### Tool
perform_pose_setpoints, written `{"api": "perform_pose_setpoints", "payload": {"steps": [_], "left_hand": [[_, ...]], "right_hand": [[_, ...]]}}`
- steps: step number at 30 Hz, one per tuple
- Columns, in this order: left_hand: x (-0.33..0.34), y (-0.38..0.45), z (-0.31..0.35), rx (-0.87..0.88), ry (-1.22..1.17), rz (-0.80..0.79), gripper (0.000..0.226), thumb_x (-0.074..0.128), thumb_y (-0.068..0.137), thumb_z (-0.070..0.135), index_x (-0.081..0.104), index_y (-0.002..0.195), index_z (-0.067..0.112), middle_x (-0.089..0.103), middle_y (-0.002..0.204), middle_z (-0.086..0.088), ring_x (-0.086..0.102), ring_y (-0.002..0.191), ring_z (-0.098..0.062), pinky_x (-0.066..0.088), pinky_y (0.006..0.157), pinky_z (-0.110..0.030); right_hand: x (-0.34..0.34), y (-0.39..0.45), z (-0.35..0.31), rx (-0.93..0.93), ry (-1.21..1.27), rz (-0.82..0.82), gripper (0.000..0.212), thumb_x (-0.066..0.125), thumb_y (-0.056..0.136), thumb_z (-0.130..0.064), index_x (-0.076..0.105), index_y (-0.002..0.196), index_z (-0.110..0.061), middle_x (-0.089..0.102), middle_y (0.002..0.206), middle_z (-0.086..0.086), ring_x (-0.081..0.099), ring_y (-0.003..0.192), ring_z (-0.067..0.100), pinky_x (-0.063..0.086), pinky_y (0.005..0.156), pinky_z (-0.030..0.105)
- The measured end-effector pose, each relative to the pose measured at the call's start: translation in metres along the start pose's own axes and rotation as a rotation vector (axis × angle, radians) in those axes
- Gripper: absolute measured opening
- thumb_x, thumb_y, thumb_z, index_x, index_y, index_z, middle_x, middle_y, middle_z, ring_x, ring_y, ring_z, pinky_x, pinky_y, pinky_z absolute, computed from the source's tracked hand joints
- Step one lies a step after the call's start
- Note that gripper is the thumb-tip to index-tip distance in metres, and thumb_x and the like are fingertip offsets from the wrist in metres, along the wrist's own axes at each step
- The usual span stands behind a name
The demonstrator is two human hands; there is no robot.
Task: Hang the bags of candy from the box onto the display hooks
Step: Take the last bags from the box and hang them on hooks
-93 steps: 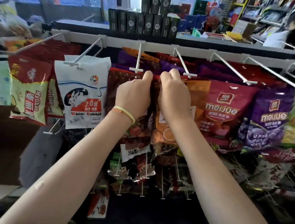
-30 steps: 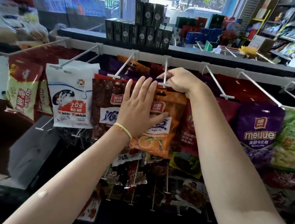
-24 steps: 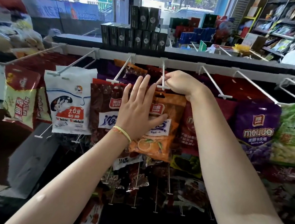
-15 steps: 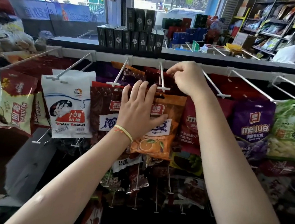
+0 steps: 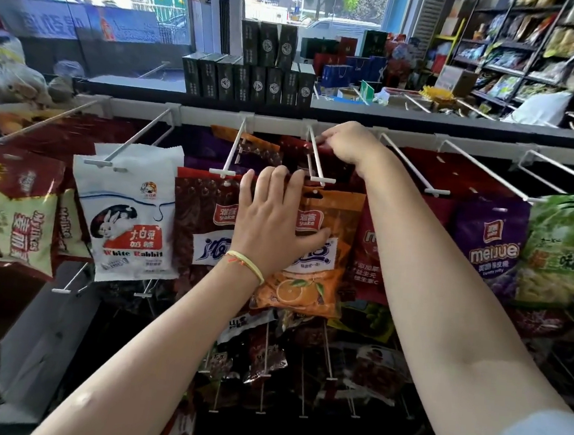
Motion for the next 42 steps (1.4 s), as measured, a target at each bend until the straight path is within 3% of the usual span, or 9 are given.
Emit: {"api": "perform_pose_setpoints", "payload": {"steps": [3, 6, 8, 14, 18, 26, 30, 37, 42], "left_hand": [[0.001, 0.0, 0.0, 0.003, -0.007, 0.003, 0.089, 0.046, 0.08, 0.074, 0.042, 0.143, 0.012, 0.046, 0.141, -0.014, 0.037, 0.135, -0.033, 0.019, 0.12, -0.056], [0.002, 0.0, 0.0, 0.004, -0.003, 0.007, 0.089, 0.046, 0.081, 0.075, 0.041, 0.144, 0.012, 0.046, 0.142, -0.014, 0.038, 0.135, -0.034, 0.018, 0.12, -0.056], [0.003, 0.0, -0.001, 0.004, -0.003, 0.008, 0.09, 0.046, 0.081, 0.075, 0.041, 0.144, 0.012, 0.046, 0.142, -0.014, 0.038, 0.136, -0.033, 0.018, 0.12, -0.055], [0.004, 0.0, -0.001, 0.002, -0.002, -0.005, 0.091, 0.043, 0.081, 0.076, 0.039, 0.146, 0.012, 0.044, 0.143, -0.013, 0.037, 0.138, -0.033, 0.015, 0.121, -0.054], [0.004, -0.001, -0.001, 0.002, -0.008, -0.003, 0.091, 0.043, 0.081, 0.076, 0.04, 0.145, 0.012, 0.044, 0.143, -0.014, 0.036, 0.137, -0.033, 0.014, 0.121, -0.054], [0.005, -0.001, -0.001, -0.001, 0.0, -0.014, 0.091, 0.042, 0.082, 0.077, 0.04, 0.146, 0.013, 0.044, 0.143, -0.013, 0.036, 0.137, -0.033, 0.013, 0.121, -0.053], [0.004, -0.001, -0.002, 0.004, 0.001, 0.006, 0.092, 0.043, 0.082, 0.077, 0.04, 0.147, 0.012, 0.042, 0.146, -0.014, 0.034, 0.139, -0.032, 0.012, 0.122, -0.052], [0.005, -0.001, -0.003, -0.007, -0.024, -0.036, 0.101, 0.036, 0.081, 0.082, 0.018, 0.159, 0.021, 0.026, 0.162, -0.012, 0.018, 0.152, -0.031, 0.008, 0.124, -0.051], [0.002, -0.004, -0.002, -0.014, -0.001, -0.022, 0.096, 0.04, 0.083, 0.079, 0.036, 0.151, 0.011, 0.042, 0.151, -0.014, 0.03, 0.146, -0.035, 0.012, 0.123, -0.056]], "right_hand": [[0.009, 0.015, 0.014, 0.106, 0.273, -0.048, 0.038, 0.039, 0.102, -0.04, 0.07, 0.097, -0.019, 0.068, 0.123, 0.01, 0.055, 0.125, 0.028, 0.032, 0.116, 0.049], [0.019, 0.018, 0.018, 0.159, 0.337, -0.175, 0.08, 0.021, 0.093, -0.074, 0.07, 0.118, -0.015, 0.054, 0.142, 0.017, 0.037, 0.142, 0.03, 0.014, 0.121, 0.056], [0.026, 0.022, 0.019, 0.16, 0.341, -0.246, 0.089, 0.016, 0.089, -0.08, 0.069, 0.123, -0.018, 0.049, 0.148, 0.016, 0.032, 0.146, 0.028, 0.007, 0.121, 0.058], [0.029, 0.03, 0.023, 0.147, 0.302, -0.234, 0.088, 0.008, 0.097, -0.072, 0.08, 0.102, -0.022, 0.047, 0.152, 0.01, 0.024, 0.15, 0.026, -0.005, 0.117, 0.06], [0.028, 0.021, 0.019, 0.121, 0.234, -0.276, 0.09, 0.007, 0.102, -0.063, 0.081, 0.077, -0.019, 0.057, 0.14, 0.015, 0.037, 0.14, 0.029, 0.008, 0.122, 0.054], [0.043, 0.027, 0.016, 0.075, 0.179, -0.348, 0.089, 0.004, 0.097, -0.071, 0.082, 0.093, -0.029, 0.039, 0.158, 0.011, 0.024, 0.15, 0.028, 0.004, 0.124, 0.052], [0.04, 0.009, 0.005, 0.051, 0.098, -0.379, 0.091, 0.005, 0.101, -0.066, 0.082, 0.09, -0.018, 0.05, 0.149, 0.008, 0.032, 0.146, 0.022, 0.011, 0.121, 0.04], [0.037, -0.006, -0.001, 0.081, -0.072, -0.401, 0.09, 0.013, 0.097, -0.073, 0.083, 0.072, -0.022, 0.055, 0.142, 0.012, 0.038, 0.141, 0.025, 0.019, 0.121, 0.045], [0.023, -0.014, -0.003, 0.055, 0.08, -0.314, 0.085, 0.011, 0.102, -0.065, 0.078, 0.1, -0.014, 0.07, 0.113, 0.009, 0.061, 0.111, 0.022, 0.042, 0.1, 0.036]]}}
Point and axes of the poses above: each hand's wrist, its own y-axis towards the middle knuckle, its own x-axis out of the palm, z = x × y, the point moved 10 cm from there along y, towards the middle knuckle
